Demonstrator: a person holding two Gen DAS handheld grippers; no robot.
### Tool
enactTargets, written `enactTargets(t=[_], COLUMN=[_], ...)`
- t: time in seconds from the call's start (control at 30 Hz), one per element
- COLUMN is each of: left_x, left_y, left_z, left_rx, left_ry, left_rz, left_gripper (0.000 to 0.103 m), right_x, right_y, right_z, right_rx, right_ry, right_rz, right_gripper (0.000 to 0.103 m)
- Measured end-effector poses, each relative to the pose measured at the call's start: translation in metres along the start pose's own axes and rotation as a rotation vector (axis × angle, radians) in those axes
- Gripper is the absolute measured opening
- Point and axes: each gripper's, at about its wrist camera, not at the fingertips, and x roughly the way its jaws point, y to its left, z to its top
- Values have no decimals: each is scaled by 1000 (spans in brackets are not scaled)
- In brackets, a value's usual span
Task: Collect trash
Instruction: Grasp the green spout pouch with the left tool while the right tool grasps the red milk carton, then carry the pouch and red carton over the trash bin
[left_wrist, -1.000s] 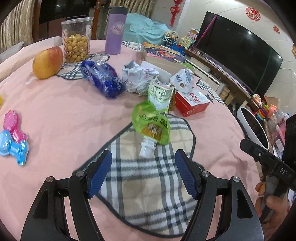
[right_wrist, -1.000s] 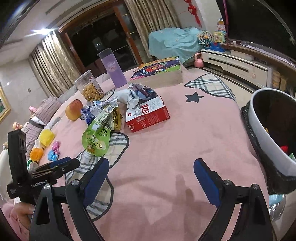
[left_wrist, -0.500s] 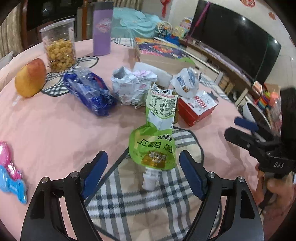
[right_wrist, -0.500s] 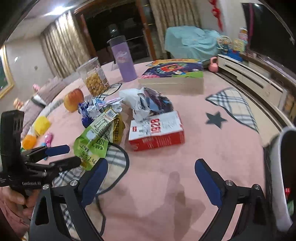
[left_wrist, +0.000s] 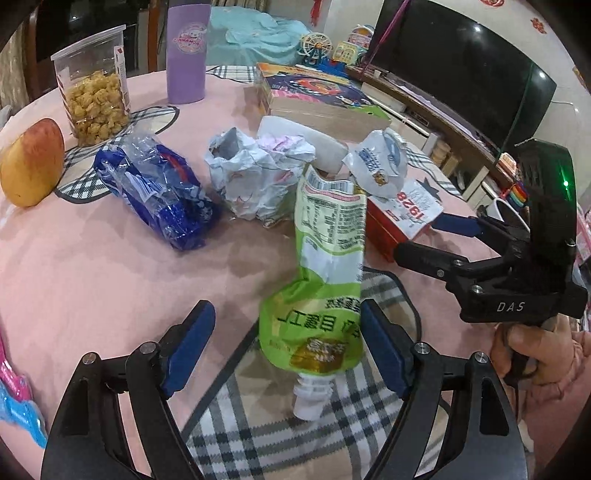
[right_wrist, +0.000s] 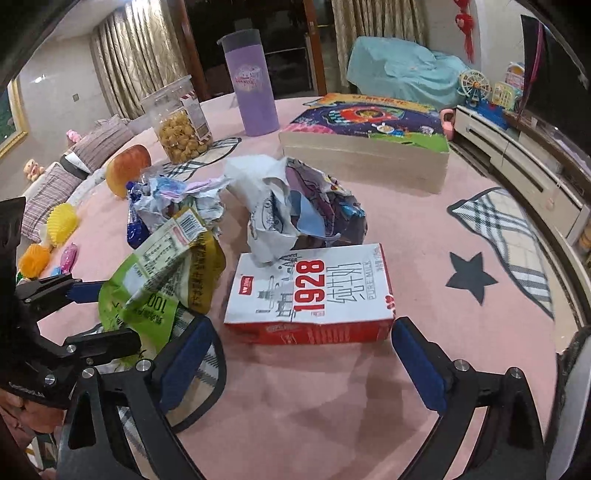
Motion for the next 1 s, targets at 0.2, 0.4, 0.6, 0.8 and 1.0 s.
enactTargets(t=[0.2,0.4,0.6,0.8,1.0], left_x=[1,5,-8,-23,-30], left_y=[-8,-16,-22,-43,-79], left_z=[3,2,-15,-41,-57], left_rx=[8,-2,-27,-41,3], left_ry=[-18,-7,-16,-11,1], left_rz=[4,-12,-61,-125,-191], left_gripper=[81,45,40,40,40], right_x=[-12,-48,-90,-123,-146], right_y=[-11,-15,-21,-31,-34], right_z=[-7,-31,-68,-109,-133], right_rx=[57,132,220,315,356], right_ry=[-20,-88,-144,-200,-235], right_rz=[26,37,54,23,1], right_gripper=[91,91,91,91,91])
